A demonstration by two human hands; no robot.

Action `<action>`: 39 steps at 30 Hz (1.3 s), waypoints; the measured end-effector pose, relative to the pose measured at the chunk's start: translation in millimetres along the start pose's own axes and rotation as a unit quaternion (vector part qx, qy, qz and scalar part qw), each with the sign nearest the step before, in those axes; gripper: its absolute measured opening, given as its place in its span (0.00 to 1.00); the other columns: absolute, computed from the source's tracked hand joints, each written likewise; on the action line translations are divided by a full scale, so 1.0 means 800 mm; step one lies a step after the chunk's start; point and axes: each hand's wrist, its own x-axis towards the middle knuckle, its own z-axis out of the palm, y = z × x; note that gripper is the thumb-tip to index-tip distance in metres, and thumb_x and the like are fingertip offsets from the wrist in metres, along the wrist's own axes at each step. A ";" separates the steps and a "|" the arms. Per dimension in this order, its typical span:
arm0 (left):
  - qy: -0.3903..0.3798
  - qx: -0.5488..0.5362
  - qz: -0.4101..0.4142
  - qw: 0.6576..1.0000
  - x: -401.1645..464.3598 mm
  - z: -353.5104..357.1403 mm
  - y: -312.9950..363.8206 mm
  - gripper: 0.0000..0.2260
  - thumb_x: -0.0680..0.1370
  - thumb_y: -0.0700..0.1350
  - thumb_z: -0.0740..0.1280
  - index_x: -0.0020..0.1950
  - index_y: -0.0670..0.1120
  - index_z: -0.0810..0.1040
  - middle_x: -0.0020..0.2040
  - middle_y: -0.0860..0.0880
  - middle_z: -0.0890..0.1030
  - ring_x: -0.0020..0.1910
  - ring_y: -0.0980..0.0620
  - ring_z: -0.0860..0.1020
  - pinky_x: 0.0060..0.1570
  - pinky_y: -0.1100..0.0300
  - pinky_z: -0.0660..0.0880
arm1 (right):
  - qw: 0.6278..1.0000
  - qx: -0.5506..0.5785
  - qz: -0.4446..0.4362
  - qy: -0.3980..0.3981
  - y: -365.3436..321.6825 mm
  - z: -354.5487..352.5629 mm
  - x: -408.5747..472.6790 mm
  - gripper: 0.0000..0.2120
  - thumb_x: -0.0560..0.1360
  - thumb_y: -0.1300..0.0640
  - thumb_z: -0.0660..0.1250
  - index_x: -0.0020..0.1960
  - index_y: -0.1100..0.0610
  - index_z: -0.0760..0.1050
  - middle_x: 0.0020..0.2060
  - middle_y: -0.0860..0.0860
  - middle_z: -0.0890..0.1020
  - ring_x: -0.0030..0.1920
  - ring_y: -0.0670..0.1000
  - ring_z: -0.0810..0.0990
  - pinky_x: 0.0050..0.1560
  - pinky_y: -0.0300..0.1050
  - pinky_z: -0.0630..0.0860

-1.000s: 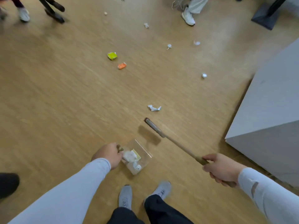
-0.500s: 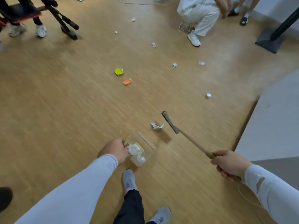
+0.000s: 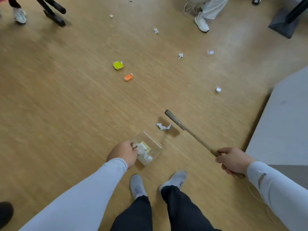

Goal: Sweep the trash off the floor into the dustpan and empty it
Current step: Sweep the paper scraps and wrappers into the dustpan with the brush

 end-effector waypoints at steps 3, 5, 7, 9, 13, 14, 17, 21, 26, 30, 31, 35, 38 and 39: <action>0.000 -0.003 -0.007 1.000 0.015 0.009 0.009 0.06 0.80 0.52 0.65 0.52 0.51 0.75 0.43 0.51 0.77 0.45 0.44 0.78 0.45 0.55 0.74 | 1.000 -0.018 -0.003 0.006 -0.013 -0.007 0.021 0.21 0.80 0.59 0.65 0.72 0.52 0.72 0.35 0.57 0.80 0.29 0.52 0.75 0.29 0.43 0.71; -0.002 -0.001 -0.011 1.000 0.023 0.017 0.016 0.05 0.80 0.52 0.64 0.51 0.52 0.74 0.43 0.51 0.77 0.43 0.45 0.76 0.43 0.55 0.73 | 1.000 -0.023 -0.003 0.008 -0.019 -0.011 0.034 0.21 0.80 0.59 0.65 0.72 0.52 0.71 0.35 0.56 0.80 0.29 0.53 0.75 0.30 0.42 0.72; -0.004 0.003 -0.015 1.000 0.032 0.027 0.024 0.06 0.80 0.52 0.64 0.51 0.51 0.75 0.44 0.51 0.78 0.43 0.46 0.76 0.43 0.55 0.73 | 1.000 -0.028 0.000 0.006 -0.023 -0.016 0.047 0.22 0.80 0.59 0.65 0.73 0.52 0.71 0.35 0.56 0.80 0.29 0.53 0.75 0.30 0.42 0.71; -0.007 0.008 -0.024 1.000 0.041 0.036 0.032 0.07 0.80 0.53 0.64 0.53 0.50 0.76 0.43 0.51 0.77 0.43 0.46 0.76 0.43 0.55 0.73 | 0.999 -0.040 -0.003 0.003 -0.027 -0.020 0.059 0.21 0.79 0.60 0.64 0.71 0.52 0.72 0.35 0.56 0.80 0.28 0.53 0.75 0.30 0.43 0.71; -0.014 0.012 -0.034 0.999 0.058 0.049 0.046 0.09 0.80 0.53 0.63 0.54 0.50 0.77 0.43 0.50 0.77 0.43 0.45 0.78 0.42 0.54 0.75 | 0.998 -0.056 -0.018 0.002 -0.042 -0.023 0.086 0.11 0.79 0.60 0.63 0.60 0.53 0.76 0.35 0.56 0.79 0.28 0.53 0.76 0.31 0.45 0.72; -0.014 0.011 -0.036 0.999 0.061 0.051 0.050 0.09 0.80 0.53 0.63 0.54 0.50 0.77 0.42 0.50 0.77 0.43 0.45 0.78 0.43 0.54 0.76 | 0.998 -0.060 -0.019 0.003 -0.046 -0.023 0.095 0.09 0.79 0.59 0.63 0.58 0.52 0.75 0.35 0.56 0.79 0.28 0.53 0.76 0.30 0.43 0.71; -0.008 0.015 -0.036 0.999 0.073 0.058 0.062 0.06 0.80 0.52 0.63 0.49 0.51 0.75 0.40 0.50 0.76 0.42 0.44 0.77 0.42 0.55 0.74 | 0.997 -0.074 -0.016 -0.001 -0.059 -0.022 0.123 0.08 0.79 0.59 0.61 0.56 0.50 0.72 0.38 0.57 0.79 0.31 0.54 0.76 0.29 0.41 0.71; 0.002 0.028 -0.034 0.999 0.085 0.057 0.073 0.05 0.81 0.52 0.63 0.49 0.52 0.74 0.37 0.53 0.74 0.42 0.45 0.76 0.40 0.55 0.72 | 0.993 -0.115 -0.012 -0.013 -0.072 -0.013 0.150 0.10 0.80 0.60 0.59 0.58 0.49 0.72 0.41 0.57 0.80 0.34 0.56 0.78 0.28 0.41 0.72; 0.012 0.032 -0.026 0.999 0.092 0.054 0.068 0.10 0.80 0.55 0.63 0.56 0.52 0.77 0.42 0.52 0.78 0.43 0.45 0.77 0.41 0.56 0.72 | 0.979 -0.193 -0.022 -0.056 -0.064 -0.003 0.150 0.16 0.78 0.61 0.60 0.64 0.52 0.75 0.39 0.55 0.81 0.33 0.56 0.78 0.28 0.42 0.73; 0.013 0.039 -0.015 0.999 0.087 0.058 0.067 0.12 0.80 0.57 0.63 0.56 0.51 0.77 0.45 0.52 0.81 0.43 0.47 0.79 0.42 0.55 0.77 | 0.970 -0.211 -0.036 -0.113 -0.047 -0.053 0.123 0.19 0.78 0.59 0.65 0.67 0.46 0.75 0.33 0.52 0.82 0.28 0.51 0.77 0.33 0.45 0.76; 0.013 0.040 -0.014 0.999 0.086 0.059 0.067 0.12 0.80 0.57 0.63 0.56 0.51 0.77 0.44 0.52 0.81 0.43 0.47 0.79 0.42 0.54 0.77 | 0.972 -0.199 -0.039 -0.118 -0.045 -0.073 0.115 0.19 0.79 0.58 0.66 0.68 0.45 0.74 0.30 0.51 0.81 0.26 0.49 0.75 0.32 0.44 0.76; 0.018 0.035 -0.011 0.999 0.084 0.060 0.070 0.11 0.80 0.56 0.62 0.57 0.51 0.77 0.38 0.55 0.76 0.40 0.48 0.78 0.38 0.56 0.74 | 0.976 -0.180 -0.046 -0.112 -0.033 -0.110 0.094 0.19 0.79 0.55 0.67 0.70 0.47 0.74 0.25 0.49 0.79 0.23 0.47 0.73 0.32 0.43 0.76; 0.017 0.035 -0.015 0.999 0.086 0.057 0.070 0.12 0.81 0.56 0.62 0.58 0.51 0.77 0.39 0.54 0.77 0.41 0.47 0.78 0.39 0.56 0.75 | 0.978 -0.182 -0.047 -0.091 -0.028 -0.083 0.101 0.23 0.79 0.53 0.67 0.73 0.44 0.72 0.33 0.50 0.83 0.27 0.47 0.78 0.34 0.43 0.80; 0.017 0.038 -0.014 0.999 0.087 0.056 0.070 0.12 0.81 0.56 0.62 0.58 0.50 0.77 0.41 0.52 0.78 0.42 0.46 0.78 0.40 0.55 0.75 | 0.978 -0.184 -0.048 -0.084 -0.029 -0.071 0.107 0.24 0.79 0.53 0.66 0.74 0.44 0.71 0.35 0.51 0.84 0.29 0.49 0.79 0.35 0.45 0.81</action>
